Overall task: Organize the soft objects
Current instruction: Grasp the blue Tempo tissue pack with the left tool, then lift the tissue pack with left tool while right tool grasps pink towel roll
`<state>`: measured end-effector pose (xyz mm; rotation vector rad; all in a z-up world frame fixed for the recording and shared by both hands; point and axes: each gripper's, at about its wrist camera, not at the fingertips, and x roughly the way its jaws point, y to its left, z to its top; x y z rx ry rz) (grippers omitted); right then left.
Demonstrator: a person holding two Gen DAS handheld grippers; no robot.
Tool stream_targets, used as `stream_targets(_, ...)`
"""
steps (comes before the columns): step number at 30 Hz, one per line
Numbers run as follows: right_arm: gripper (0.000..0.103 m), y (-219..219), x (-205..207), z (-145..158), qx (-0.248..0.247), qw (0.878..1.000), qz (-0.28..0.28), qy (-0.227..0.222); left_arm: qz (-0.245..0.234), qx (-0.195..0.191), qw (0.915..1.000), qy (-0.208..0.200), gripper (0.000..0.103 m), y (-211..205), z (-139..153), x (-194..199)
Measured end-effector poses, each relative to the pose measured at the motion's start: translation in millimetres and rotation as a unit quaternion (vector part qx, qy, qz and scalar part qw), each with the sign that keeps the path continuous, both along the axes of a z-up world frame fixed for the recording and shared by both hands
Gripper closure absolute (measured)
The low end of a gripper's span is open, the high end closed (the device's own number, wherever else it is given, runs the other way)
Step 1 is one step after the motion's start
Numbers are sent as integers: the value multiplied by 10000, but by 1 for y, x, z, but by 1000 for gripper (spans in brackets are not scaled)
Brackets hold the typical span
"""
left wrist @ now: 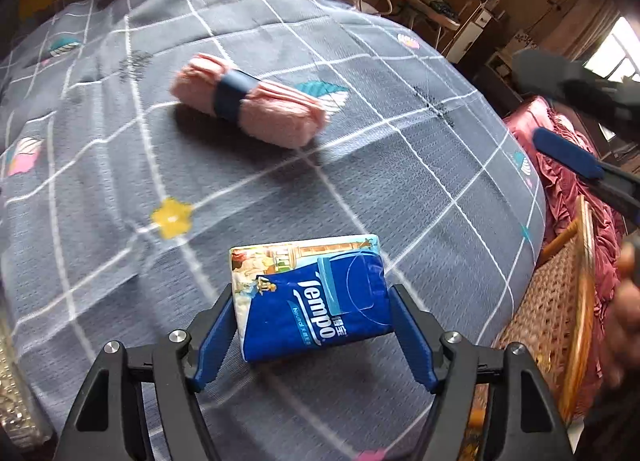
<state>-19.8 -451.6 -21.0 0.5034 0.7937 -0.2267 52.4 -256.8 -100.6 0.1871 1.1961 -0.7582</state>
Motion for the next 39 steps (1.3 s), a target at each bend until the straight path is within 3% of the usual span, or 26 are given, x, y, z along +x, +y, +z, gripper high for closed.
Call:
stream_targets(4, 11, 17, 29, -6, -131, 9986, 433, 257, -15, 119, 9987, -504, 29, 40, 13, -9)
stream_targets(8, 11, 46, 73, -11, -462, 9903, 1191, 543, 42, 235, 9974, -674, 29, 74, 9, -15)
stream_targets(12, 11, 78, 122, -28, -1016, 9714, 1903, 996, 237, 319, 9978, -540, 29, 93, -11, -13)
stream_targets(18, 11, 95, 181, -71, -1716, 9462, 2150, 1703, 319, 81, 9980, -537, 28, 97, -21, -12)
stream_targets(19, 19, 97, 185, -79, -1780, 9425, 2168, 1815, 301, 79, 9977, -596, 28, 97, -21, -13)
stream_targets(20, 54, 100, 188, -84, -1893, 9396, 2124, 1905, 281, 81, 9975, -646, 28, 97, -21, -15)
stream_targets(21, 67, 101, 189, -87, -1947, 9399, 2049, 1918, 285, 63, 9973, -675, 28, 98, -22, -16)
stream_targets(27, 67, 113, 159, -61, -1501, 9599, 1972, 1311, 348, -60, 9967, -733, 28, 102, -22, -20)
stream_targets(31, 65, 123, 149, -87, -1152, 9555, 2094, 1728, 362, -83, 9961, -802, 28, 103, -21, -22)
stream_targets(39, 62, 119, 149, -94, -1038, 9587, 2073, 1649, 528, 5, 9936, -1001, 30, 110, -2, -31)
